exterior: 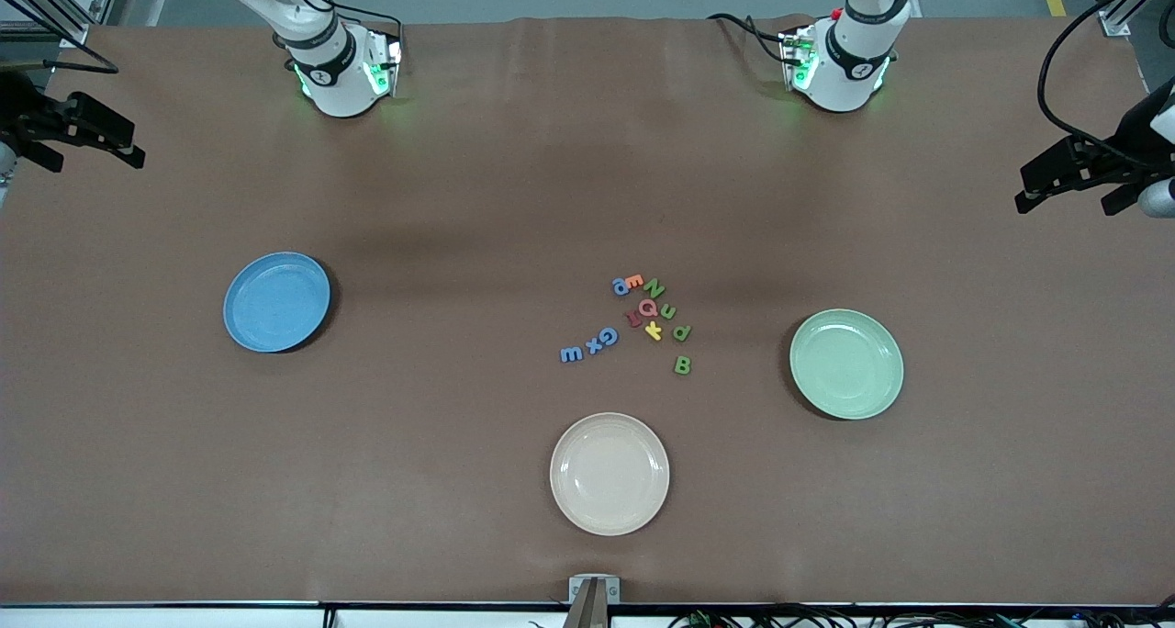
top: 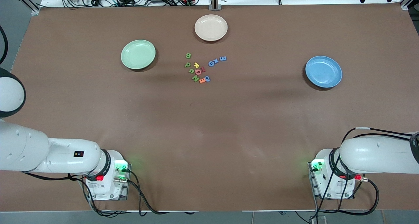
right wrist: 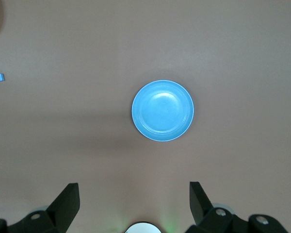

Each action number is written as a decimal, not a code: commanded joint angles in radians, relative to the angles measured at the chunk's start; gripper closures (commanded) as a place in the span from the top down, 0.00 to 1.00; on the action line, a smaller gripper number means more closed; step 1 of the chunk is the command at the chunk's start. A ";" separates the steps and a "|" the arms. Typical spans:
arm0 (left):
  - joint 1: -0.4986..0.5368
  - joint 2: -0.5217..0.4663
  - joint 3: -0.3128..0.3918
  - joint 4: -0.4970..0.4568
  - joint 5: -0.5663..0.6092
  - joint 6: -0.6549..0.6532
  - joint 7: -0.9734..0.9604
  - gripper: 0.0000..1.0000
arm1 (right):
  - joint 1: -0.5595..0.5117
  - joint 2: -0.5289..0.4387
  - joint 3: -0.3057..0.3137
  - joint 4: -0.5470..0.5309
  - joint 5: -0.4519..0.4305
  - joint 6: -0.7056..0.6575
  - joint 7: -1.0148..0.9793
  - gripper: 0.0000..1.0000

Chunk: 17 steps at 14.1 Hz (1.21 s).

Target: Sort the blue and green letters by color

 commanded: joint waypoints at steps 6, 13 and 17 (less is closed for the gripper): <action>0.000 -0.005 0.001 0.009 -0.007 -0.015 -0.008 1.00 | -0.004 -0.028 -0.002 -0.025 0.020 -0.006 -0.012 1.00; -0.009 0.021 -0.040 0.004 -0.010 -0.036 -0.064 1.00 | -0.006 -0.024 -0.002 -0.018 0.020 -0.023 -0.012 1.00; -0.012 0.113 -0.121 0.002 -0.092 -0.026 -0.167 1.00 | -0.006 -0.024 -0.002 -0.016 0.026 -0.026 -0.011 1.00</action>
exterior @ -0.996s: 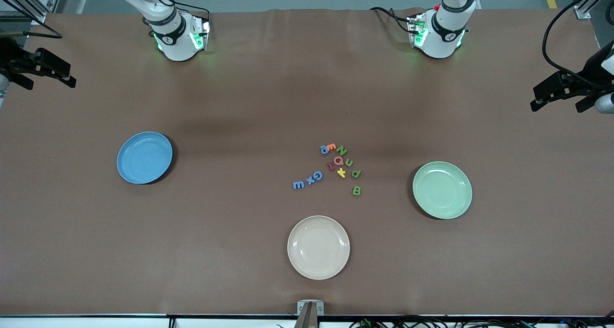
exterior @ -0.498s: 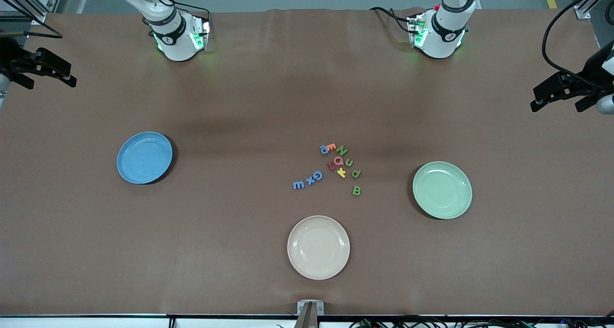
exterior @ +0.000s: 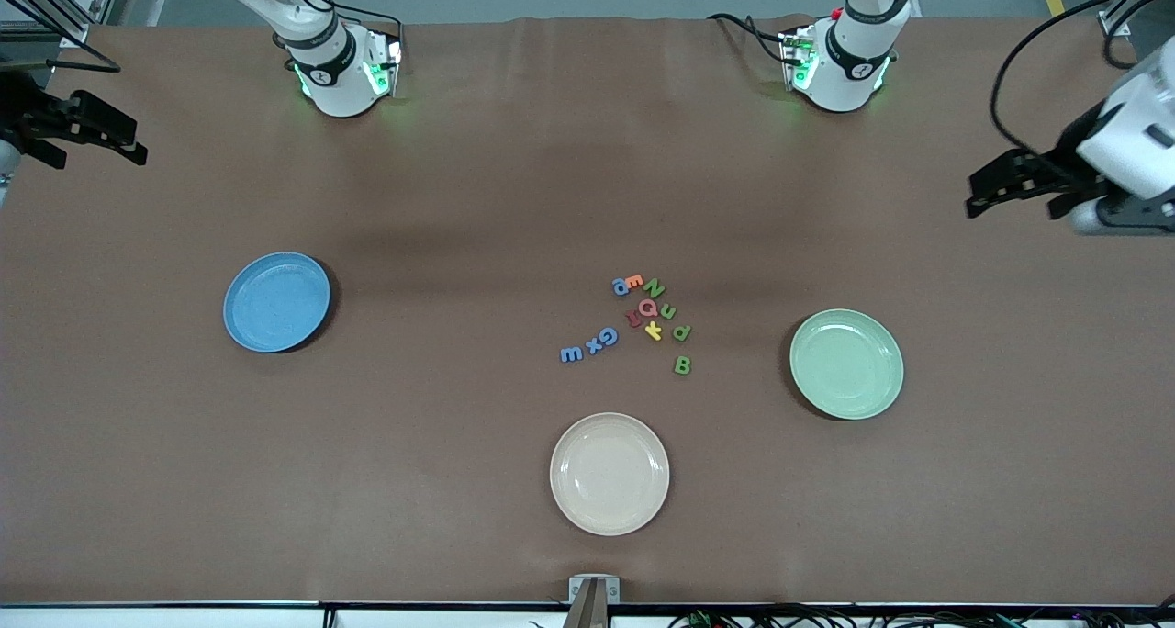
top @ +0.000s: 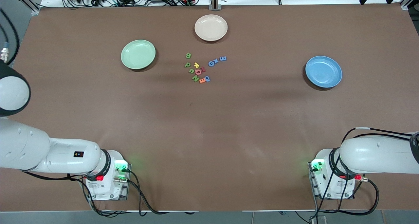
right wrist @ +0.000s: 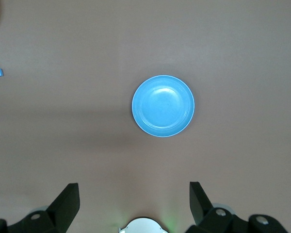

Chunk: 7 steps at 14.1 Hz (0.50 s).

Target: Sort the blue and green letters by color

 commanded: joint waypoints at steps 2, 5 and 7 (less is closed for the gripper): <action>-0.002 0.109 -0.076 0.011 -0.057 0.040 -0.054 1.00 | -0.006 -0.024 -0.001 -0.015 0.026 -0.007 -0.011 1.00; -0.031 0.204 -0.132 0.008 -0.053 0.118 -0.158 1.00 | -0.007 -0.024 -0.003 -0.015 0.037 -0.008 -0.011 1.00; -0.084 0.260 -0.132 -0.009 -0.045 0.201 -0.230 1.00 | -0.007 -0.016 -0.003 -0.003 0.034 -0.007 -0.023 1.00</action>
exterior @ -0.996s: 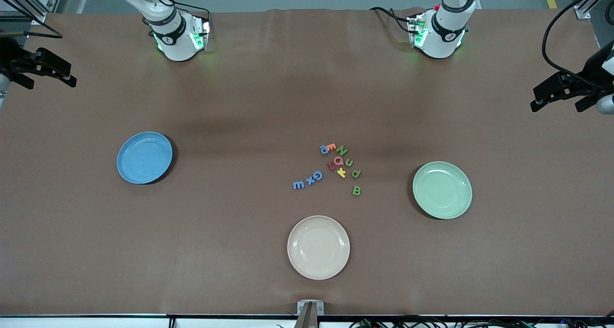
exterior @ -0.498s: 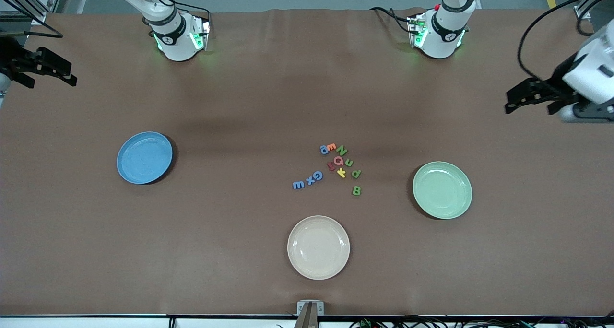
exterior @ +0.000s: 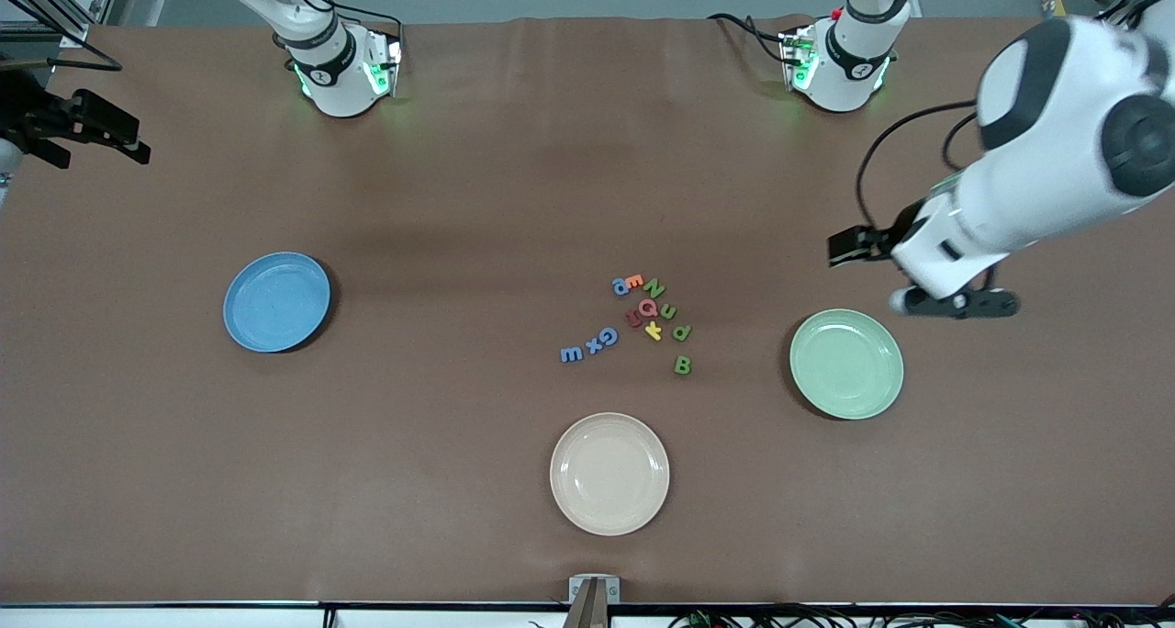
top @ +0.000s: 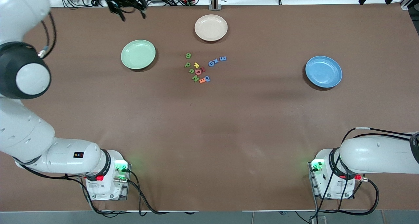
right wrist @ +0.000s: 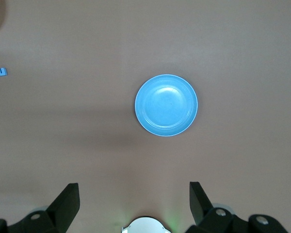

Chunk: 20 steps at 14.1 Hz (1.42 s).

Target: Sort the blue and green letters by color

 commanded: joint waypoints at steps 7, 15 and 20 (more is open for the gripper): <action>-0.210 0.293 0.000 -0.026 0.156 0.375 -0.395 0.99 | -0.073 0.185 -0.002 0.026 0.008 0.096 -0.027 1.00; -0.264 0.459 -0.003 -0.017 0.249 0.596 -0.468 0.97 | 0.048 0.308 0.005 0.016 0.033 0.114 0.365 1.00; -0.265 0.506 -0.001 -0.014 0.262 0.688 -0.454 0.81 | 0.224 0.375 0.005 0.014 0.099 0.249 0.796 1.00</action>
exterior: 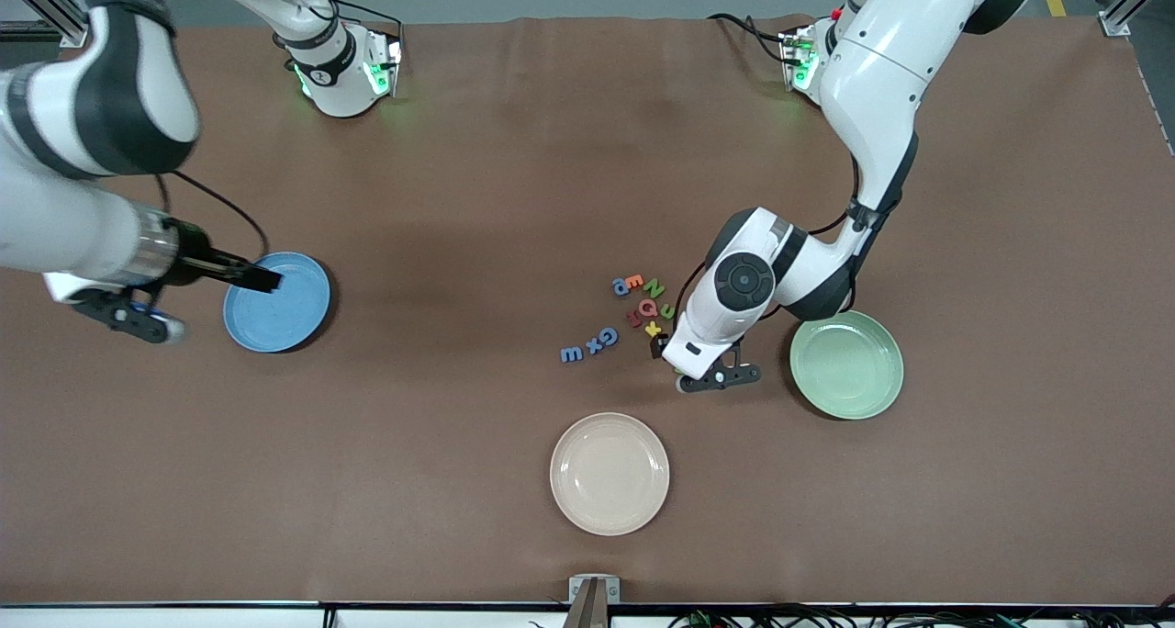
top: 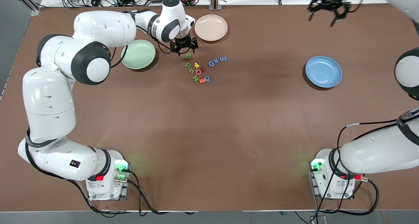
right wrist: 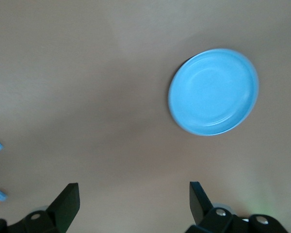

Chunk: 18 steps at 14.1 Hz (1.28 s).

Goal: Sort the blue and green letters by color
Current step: 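Grasp the green B with the left gripper while the right gripper approaches letters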

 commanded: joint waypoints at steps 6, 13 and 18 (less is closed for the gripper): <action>-0.005 0.073 0.001 0.064 0.075 0.021 0.010 0.66 | 0.214 0.110 -0.008 0.015 0.022 0.156 0.506 1.00; -0.008 0.087 0.001 0.064 0.076 0.044 0.008 0.53 | 0.427 0.272 -0.008 0.016 0.016 0.386 0.851 1.00; -0.007 0.087 0.001 0.064 0.076 0.044 0.001 0.44 | 0.555 0.404 -0.010 0.073 0.013 0.521 0.961 1.00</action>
